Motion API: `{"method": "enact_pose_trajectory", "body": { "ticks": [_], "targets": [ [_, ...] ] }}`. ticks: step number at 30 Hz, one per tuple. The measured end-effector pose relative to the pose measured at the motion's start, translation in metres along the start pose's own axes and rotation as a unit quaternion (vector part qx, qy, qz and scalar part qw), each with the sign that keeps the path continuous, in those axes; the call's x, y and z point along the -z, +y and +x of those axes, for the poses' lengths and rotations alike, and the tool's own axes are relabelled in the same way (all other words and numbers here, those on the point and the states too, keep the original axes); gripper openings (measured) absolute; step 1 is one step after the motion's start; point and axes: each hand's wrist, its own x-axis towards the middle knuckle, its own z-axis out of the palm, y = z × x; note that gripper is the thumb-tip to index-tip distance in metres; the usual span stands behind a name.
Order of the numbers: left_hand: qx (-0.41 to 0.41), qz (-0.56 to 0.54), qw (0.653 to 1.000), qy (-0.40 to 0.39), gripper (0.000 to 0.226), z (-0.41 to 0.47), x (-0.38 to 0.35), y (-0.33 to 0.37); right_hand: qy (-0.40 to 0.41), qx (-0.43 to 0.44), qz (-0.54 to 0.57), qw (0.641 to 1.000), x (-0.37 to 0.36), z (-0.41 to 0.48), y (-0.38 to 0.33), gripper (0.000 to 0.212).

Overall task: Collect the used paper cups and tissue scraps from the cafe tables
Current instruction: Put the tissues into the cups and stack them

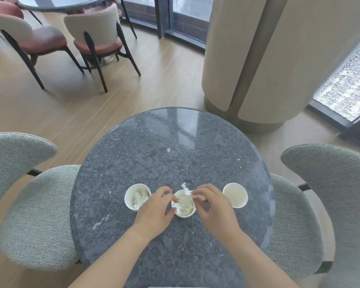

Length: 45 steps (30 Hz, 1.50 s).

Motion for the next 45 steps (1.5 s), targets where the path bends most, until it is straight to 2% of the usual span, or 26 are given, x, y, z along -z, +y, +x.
{"method": "enact_pose_trajectory", "body": {
  "ticks": [6, 11, 18, 21, 28, 33, 35, 38, 40, 42, 45],
  "targets": [
    [-0.001, -0.024, 1.0, 0.017, 0.024, -0.002, 0.006, -0.007, -0.098, -0.047, -0.04, 0.993, -0.019, -0.002, 0.007, 0.027],
    [-0.016, -0.032, 0.999, 0.008, 0.033, -0.006, 0.005, -0.004, -0.09, -0.054, -0.059, 0.993, -0.014, -0.01, 0.021, 0.027],
    [-0.024, 0.003, 0.998, -0.059, 0.071, 0.01, -0.006, 0.013, -0.094, -0.103, -0.092, 0.986, -0.002, -0.029, 0.057, 0.026],
    [-0.026, 0.018, 0.997, -0.076, 0.079, 0.014, -0.009, 0.015, -0.126, -0.105, -0.129, 0.978, -0.005, -0.035, 0.073, 0.021],
    [-0.033, 0.056, 0.994, -0.092, 0.071, 0.013, -0.011, 0.012, -0.231, -0.113, -0.193, 0.947, -0.018, -0.033, 0.093, 0.033],
    [-0.026, 0.057, 0.995, -0.08, 0.062, 0.013, -0.011, 0.009, -0.274, -0.135, -0.219, 0.927, -0.02, -0.032, 0.097, 0.024],
    [-0.023, 0.055, 0.995, -0.074, 0.06, 0.013, -0.011, 0.009, -0.245, -0.147, -0.182, 0.941, -0.02, -0.029, 0.091, 0.023],
    [-0.02, 0.048, 0.996, -0.065, 0.06, 0.013, -0.013, 0.008, -0.114, -0.132, -0.086, 0.981, -0.016, -0.015, 0.063, 0.02],
    [-0.022, 0.042, 0.997, -0.059, 0.06, 0.013, -0.014, 0.007, -0.04, -0.097, -0.04, 0.994, -0.015, -0.004, 0.04, 0.018],
    [-0.027, 0.033, 0.998, -0.055, 0.06, 0.014, -0.014, 0.008, -0.03, -0.056, -0.02, 0.998, -0.017, 0.003, 0.022, 0.019],
    [-0.032, 0.022, 0.998, -0.052, 0.06, 0.013, -0.011, 0.007, -0.082, -0.041, -0.024, 0.996, -0.024, 0.005, 0.013, 0.024]
  ]
}}
